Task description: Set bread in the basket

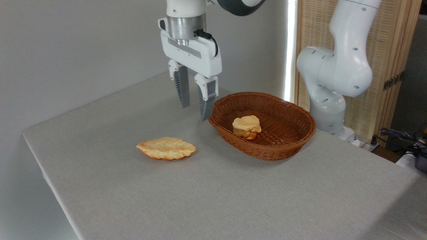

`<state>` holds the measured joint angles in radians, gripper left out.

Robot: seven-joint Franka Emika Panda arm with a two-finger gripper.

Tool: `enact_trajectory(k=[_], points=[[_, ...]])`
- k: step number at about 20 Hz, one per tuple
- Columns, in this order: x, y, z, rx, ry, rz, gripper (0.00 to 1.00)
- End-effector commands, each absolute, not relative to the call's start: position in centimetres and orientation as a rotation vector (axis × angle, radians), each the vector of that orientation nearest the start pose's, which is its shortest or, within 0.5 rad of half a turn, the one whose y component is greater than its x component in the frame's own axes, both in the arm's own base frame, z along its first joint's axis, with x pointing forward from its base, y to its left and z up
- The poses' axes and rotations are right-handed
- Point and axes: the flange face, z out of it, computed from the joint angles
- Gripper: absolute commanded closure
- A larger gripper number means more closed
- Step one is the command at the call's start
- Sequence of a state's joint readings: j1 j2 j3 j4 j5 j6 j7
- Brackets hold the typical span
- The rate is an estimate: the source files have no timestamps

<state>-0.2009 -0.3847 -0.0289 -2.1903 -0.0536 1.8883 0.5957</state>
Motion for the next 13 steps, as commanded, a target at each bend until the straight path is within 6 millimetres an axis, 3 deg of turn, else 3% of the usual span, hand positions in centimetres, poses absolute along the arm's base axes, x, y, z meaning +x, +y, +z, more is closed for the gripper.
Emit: enact_trajectory(k=[1,7,13], points=[[48.5,-9.9,56.7,-2.951,1.185,-0.203,0.00],[53.4,-7.8,58.6,-3.029,1.088,-0.286,0.00],[55.1,-7.4,58.3,-3.035,1.068,-0.282,0.00]])
